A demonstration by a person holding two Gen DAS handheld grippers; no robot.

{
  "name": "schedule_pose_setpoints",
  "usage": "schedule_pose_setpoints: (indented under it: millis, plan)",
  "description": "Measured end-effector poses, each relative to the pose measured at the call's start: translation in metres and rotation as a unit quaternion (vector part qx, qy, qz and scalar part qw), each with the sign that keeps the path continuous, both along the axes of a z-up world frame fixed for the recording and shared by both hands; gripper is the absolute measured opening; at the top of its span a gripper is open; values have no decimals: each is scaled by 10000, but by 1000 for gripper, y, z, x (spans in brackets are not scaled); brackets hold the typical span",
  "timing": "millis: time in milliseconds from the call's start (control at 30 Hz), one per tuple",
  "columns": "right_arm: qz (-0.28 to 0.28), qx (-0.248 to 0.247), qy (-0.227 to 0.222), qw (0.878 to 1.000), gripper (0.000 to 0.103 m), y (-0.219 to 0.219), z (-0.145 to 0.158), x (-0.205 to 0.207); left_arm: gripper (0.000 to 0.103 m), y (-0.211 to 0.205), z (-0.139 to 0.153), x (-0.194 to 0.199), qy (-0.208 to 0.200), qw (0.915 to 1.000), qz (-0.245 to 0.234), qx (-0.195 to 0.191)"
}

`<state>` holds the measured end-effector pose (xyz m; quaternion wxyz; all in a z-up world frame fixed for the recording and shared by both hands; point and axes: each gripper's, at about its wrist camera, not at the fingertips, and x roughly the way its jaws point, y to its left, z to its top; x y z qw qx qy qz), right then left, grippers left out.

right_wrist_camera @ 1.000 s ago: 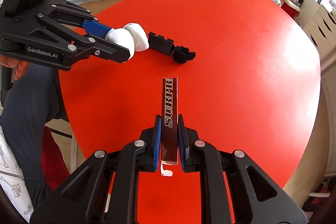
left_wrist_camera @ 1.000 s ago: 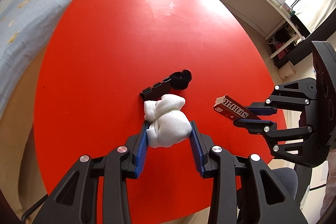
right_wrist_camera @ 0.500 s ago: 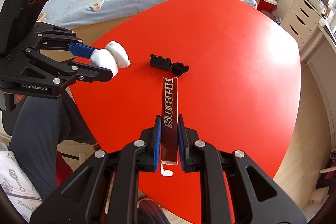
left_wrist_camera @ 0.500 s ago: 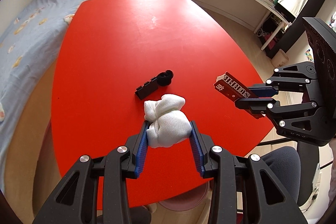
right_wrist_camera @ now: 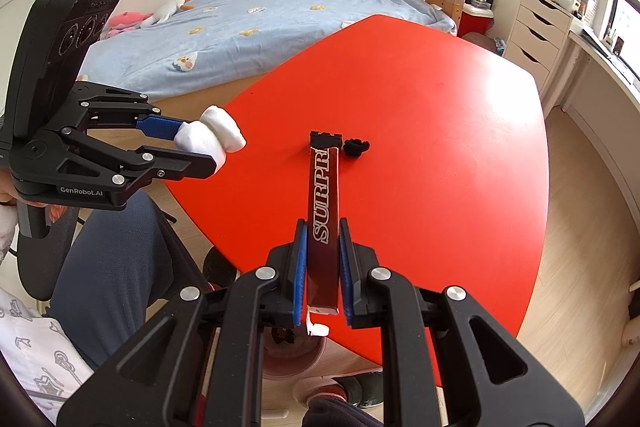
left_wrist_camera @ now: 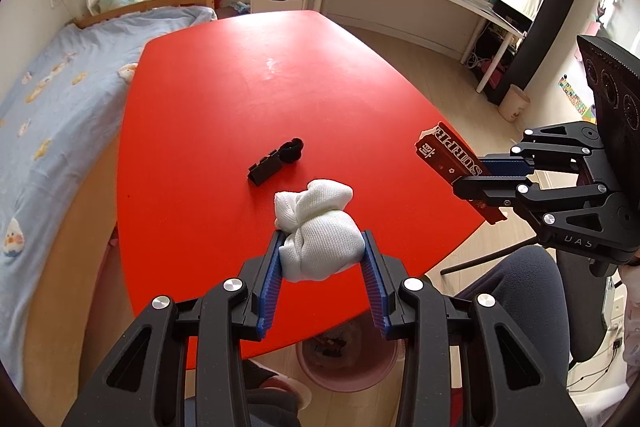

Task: Collect trash
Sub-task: 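Lift the red box and white sock with both grippers and carry them over the bin, then open both grippers to drop the red box and sock into the bin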

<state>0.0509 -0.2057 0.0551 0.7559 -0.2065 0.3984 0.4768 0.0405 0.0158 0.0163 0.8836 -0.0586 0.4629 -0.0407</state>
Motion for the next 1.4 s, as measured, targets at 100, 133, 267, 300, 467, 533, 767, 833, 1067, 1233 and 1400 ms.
schedule_pose_setpoints:
  millis: [100,133,267,300,467,533,767,833,1067,1233,1400]
  plan:
    - [-70,116,-27,9999,14,-9,5,-13,37,-3,2,-10,-41,10000,-50,-6]
    - [-79,155,-22,9998,14,-11,6,-17,37,-4,2,-13,-56,10000,-51,-11]
    - [-133,270,-30,9995,14,-17,11,-31,37,-7,5,-24,-126,9999,-77,-16]
    - [-148,302,-18,9994,14,-19,12,-34,37,-8,6,-26,-144,9999,-89,-17]
    - [-255,404,6,9989,14,-26,12,-49,37,-13,8,-39,-244,9996,-169,-11]
    - [-264,419,29,9988,14,-28,10,-55,37,-14,7,-44,-250,9995,-169,-30]
    - [-336,399,119,9986,14,-35,0,-72,37,-20,1,-58,-213,9995,-223,-35]
    - [-343,382,152,9986,14,-37,-3,-75,37,-23,-2,-60,-184,9995,-255,-38]
    - [-399,391,273,9981,14,-43,-13,-89,37,-31,-12,-70,-70,9993,-345,-125]
    - [-447,395,358,9976,14,-47,-20,-96,37,-36,-20,-76,-1,9990,-415,-151]
    - [-450,403,386,9974,14,-49,-21,-97,37,-38,-23,-80,34,9989,-429,-199]
